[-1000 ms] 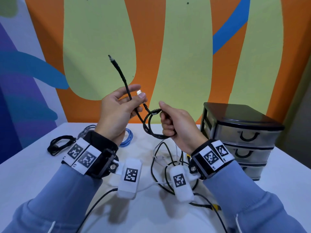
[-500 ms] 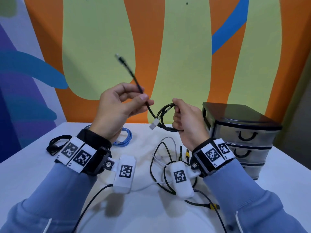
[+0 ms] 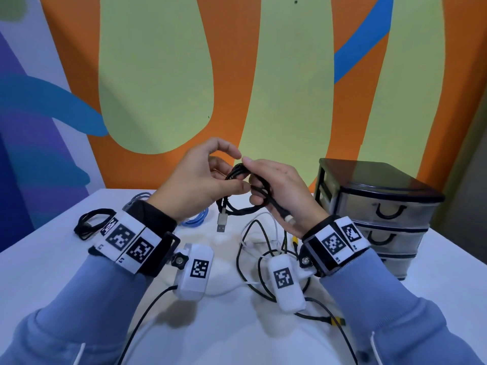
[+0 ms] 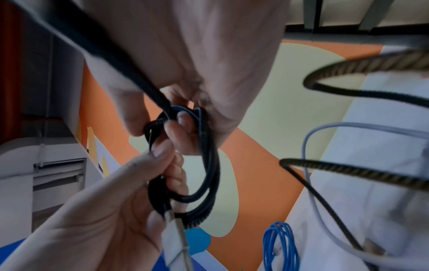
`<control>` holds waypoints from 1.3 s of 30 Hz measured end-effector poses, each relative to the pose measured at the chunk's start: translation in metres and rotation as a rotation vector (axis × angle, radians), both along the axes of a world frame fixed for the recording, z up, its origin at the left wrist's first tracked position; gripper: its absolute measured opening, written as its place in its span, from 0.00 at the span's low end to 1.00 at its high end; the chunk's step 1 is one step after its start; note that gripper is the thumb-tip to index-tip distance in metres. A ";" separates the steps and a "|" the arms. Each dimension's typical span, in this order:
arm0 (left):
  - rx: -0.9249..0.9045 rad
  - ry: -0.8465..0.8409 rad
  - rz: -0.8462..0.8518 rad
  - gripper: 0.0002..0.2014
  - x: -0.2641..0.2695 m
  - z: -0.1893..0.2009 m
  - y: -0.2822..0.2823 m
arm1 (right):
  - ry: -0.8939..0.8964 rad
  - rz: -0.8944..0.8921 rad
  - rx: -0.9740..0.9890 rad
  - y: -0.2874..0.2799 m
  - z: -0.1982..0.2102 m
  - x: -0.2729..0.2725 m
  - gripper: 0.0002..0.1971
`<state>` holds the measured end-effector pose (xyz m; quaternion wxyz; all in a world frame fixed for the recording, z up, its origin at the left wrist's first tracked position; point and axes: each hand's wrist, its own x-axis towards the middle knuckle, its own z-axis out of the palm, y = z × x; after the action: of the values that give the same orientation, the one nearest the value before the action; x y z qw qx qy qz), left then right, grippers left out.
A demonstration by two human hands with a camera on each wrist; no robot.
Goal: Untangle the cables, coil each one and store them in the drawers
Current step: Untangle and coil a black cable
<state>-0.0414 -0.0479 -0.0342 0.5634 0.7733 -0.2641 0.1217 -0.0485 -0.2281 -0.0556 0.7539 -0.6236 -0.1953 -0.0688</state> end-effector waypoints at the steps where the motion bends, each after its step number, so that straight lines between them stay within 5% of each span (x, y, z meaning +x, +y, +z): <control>1: 0.059 -0.040 0.066 0.22 0.002 -0.001 0.000 | -0.037 -0.032 -0.050 0.000 -0.003 0.001 0.13; 6: 0.406 -0.239 0.354 0.12 0.001 -0.009 -0.002 | -0.155 -0.068 -0.165 -0.002 -0.005 -0.003 0.11; 12: 0.219 -0.176 0.422 0.15 -0.002 -0.008 -0.010 | -0.202 -0.114 -0.115 0.002 -0.009 0.004 0.13; 16: 0.282 -0.215 0.600 0.14 0.000 -0.009 -0.008 | -0.306 -0.151 -0.167 0.006 -0.009 -0.001 0.12; 20: 0.030 -0.095 0.408 0.14 0.007 -0.010 -0.005 | -0.224 -0.154 -0.104 0.006 -0.010 0.003 0.09; 26: -0.599 0.253 -0.070 0.13 0.002 0.006 0.000 | 0.104 0.012 0.118 0.003 -0.006 0.001 0.05; 31: -1.014 0.430 -0.187 0.17 0.004 0.006 -0.001 | 0.193 0.180 0.389 0.005 -0.002 -0.003 0.07; 34: -1.061 0.447 -0.247 0.23 0.004 0.004 -0.001 | 0.141 0.100 0.356 0.008 -0.003 -0.001 0.09; 39: -0.765 0.284 -0.258 0.10 -0.003 0.005 -0.004 | -0.002 -0.107 0.203 0.010 -0.003 -0.002 0.07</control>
<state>-0.0442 -0.0520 -0.0293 0.8510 0.4783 -0.2144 0.0314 -0.0505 -0.2179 -0.0588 0.8082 -0.5534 -0.1545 -0.1292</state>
